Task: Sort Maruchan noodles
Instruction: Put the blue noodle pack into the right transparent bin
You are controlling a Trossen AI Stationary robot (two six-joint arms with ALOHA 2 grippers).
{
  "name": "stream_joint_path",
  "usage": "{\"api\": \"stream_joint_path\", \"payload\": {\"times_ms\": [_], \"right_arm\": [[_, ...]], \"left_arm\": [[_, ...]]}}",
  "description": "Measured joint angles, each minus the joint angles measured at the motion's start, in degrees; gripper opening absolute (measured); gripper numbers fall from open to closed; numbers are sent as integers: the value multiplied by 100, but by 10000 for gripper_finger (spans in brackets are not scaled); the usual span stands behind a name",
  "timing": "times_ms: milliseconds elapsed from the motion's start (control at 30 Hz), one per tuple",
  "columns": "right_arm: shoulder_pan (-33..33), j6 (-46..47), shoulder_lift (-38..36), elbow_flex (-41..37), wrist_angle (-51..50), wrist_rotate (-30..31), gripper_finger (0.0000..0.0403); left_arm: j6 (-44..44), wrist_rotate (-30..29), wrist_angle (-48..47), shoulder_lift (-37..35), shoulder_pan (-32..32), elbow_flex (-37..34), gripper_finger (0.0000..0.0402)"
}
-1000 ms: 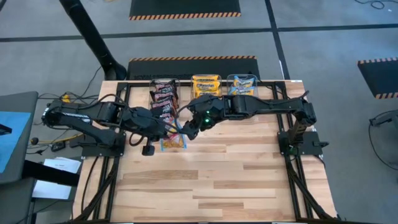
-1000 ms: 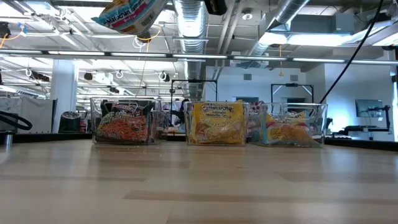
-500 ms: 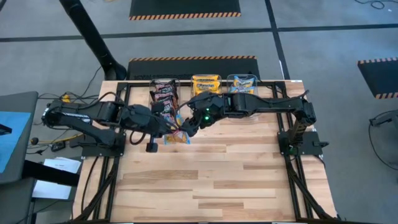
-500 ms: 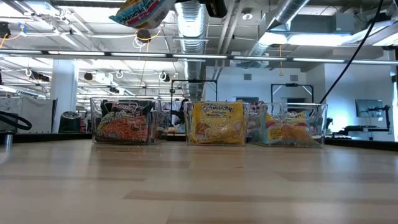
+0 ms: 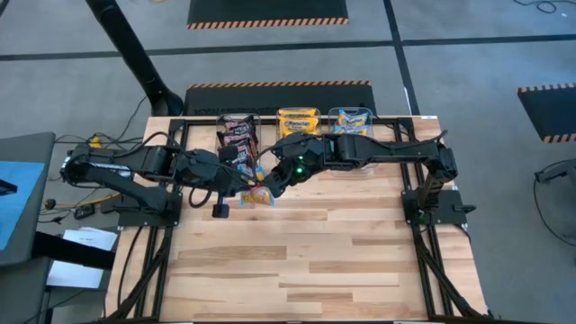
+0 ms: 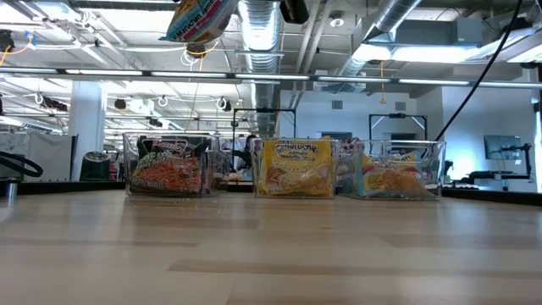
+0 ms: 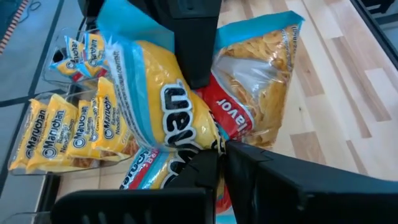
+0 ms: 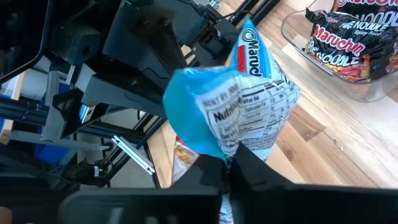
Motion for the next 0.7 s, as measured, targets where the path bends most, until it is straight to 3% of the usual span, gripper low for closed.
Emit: {"api": "stream_joint_path", "payload": {"times_ms": [367,533,700], "right_arm": [[0,-5,0,0,21,-2,9],[7,-5,0,0,26,-4,7],[15,-36,0,0,-30,-1,7]], "left_arm": [[-125,107,-23,0,0,0,36],[-234,490,-49,0,0,0,75],[-753,516,-25,-2,0,0,118]]}}
